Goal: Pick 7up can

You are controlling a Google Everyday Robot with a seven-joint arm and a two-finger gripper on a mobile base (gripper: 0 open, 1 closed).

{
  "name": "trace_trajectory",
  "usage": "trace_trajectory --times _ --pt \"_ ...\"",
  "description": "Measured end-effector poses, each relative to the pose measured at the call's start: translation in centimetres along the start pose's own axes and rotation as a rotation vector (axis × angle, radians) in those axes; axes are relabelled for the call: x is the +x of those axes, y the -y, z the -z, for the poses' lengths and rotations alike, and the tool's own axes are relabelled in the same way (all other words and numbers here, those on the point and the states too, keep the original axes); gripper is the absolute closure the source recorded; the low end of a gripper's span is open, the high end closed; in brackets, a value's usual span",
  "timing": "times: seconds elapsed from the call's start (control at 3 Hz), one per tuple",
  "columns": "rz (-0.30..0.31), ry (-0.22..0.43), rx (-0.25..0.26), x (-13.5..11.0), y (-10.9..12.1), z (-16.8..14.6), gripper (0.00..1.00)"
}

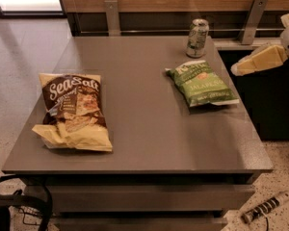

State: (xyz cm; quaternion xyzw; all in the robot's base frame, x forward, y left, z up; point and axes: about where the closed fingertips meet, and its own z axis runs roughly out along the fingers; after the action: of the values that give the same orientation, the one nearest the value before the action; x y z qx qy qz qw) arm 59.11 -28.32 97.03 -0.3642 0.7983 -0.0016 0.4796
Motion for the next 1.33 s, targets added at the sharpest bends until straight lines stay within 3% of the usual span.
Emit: trace_trajectory --times 0.67,1.33 --pt "-0.013 0.007 -0.017 -0.3 -0.3 -1.0 0.0" --pt "-0.09 0.226 -0.06 -4.0 0.5 -11.0 0.0"
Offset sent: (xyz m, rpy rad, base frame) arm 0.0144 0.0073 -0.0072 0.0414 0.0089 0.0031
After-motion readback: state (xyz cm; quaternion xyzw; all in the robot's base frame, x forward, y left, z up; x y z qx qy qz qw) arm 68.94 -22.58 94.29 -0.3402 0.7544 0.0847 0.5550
